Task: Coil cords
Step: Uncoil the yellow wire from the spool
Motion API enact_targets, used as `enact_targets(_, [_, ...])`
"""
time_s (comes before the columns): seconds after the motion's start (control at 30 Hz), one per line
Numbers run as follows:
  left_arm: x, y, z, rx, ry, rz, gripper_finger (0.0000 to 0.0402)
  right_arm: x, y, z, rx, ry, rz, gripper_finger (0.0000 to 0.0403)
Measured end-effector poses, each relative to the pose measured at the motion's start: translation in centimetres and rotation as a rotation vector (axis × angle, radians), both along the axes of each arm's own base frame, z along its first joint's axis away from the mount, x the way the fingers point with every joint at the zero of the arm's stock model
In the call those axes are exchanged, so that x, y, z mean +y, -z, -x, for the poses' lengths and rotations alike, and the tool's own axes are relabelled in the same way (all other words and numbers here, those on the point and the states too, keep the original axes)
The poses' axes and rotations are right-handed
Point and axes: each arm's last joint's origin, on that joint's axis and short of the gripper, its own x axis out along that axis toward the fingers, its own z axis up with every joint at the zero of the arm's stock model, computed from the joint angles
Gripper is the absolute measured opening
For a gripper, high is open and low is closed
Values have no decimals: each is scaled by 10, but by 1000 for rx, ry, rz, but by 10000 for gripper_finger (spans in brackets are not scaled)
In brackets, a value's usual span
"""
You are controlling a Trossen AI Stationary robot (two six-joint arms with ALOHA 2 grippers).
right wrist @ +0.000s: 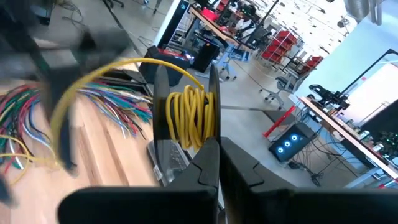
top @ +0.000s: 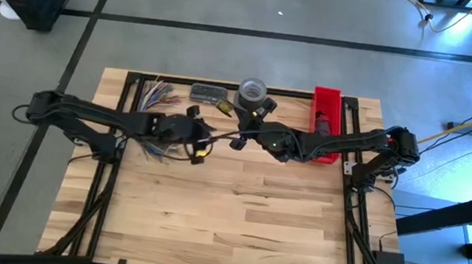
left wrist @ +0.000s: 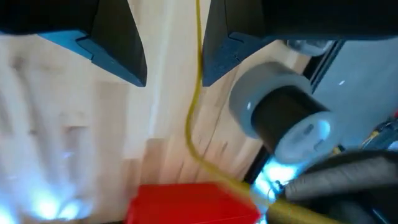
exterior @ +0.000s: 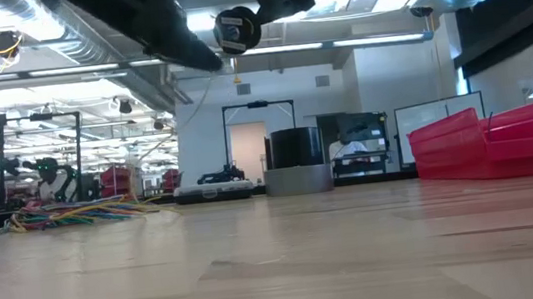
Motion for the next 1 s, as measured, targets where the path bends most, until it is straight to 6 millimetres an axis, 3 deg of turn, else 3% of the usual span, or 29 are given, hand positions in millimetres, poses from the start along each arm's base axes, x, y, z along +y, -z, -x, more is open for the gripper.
enact_targets(0.1, [-7,-12,15,12,-16,4,148,0,0,0,6,0,0,5])
enact_targets(0.3, [-5,-29,42,-63,-261,-33,148,0,1,0,7,-9,-2,5])
enact_targets(0.5, [-11,-28,31,-195,-75,24,148,0,1,0,6,-10,-3,5])
enact_targets(1.0, [-6,-25,17,-323,-82,-21,134,0,0,0,4,-10,-4,5])
